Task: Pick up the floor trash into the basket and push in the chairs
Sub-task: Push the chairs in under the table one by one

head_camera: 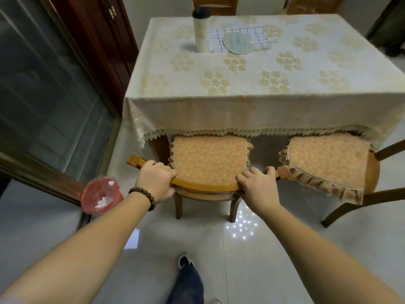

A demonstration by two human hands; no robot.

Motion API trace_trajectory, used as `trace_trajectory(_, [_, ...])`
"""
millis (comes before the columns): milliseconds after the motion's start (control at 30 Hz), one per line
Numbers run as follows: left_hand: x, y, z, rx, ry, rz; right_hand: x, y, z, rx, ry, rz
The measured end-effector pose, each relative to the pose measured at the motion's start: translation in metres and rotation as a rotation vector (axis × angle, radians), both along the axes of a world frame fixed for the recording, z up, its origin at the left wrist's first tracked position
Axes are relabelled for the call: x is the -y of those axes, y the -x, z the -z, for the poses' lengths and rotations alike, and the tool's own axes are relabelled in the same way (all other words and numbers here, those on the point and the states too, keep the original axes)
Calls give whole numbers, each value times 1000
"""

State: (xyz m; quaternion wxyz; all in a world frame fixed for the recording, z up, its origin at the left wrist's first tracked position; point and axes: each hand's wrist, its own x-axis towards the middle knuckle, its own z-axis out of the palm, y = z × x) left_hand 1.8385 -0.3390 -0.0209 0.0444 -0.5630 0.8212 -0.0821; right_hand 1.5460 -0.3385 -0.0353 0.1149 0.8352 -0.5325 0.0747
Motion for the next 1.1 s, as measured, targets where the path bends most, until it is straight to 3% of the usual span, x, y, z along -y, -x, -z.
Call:
trace_trajectory(567, [165,-31,-5,-23,-68,-130,185,-36,-4,-74,-119,0])
trace_trajectory(1100, [264,-39,-11,41,-123,-222,296,-56,-14,-124,-219,-26])
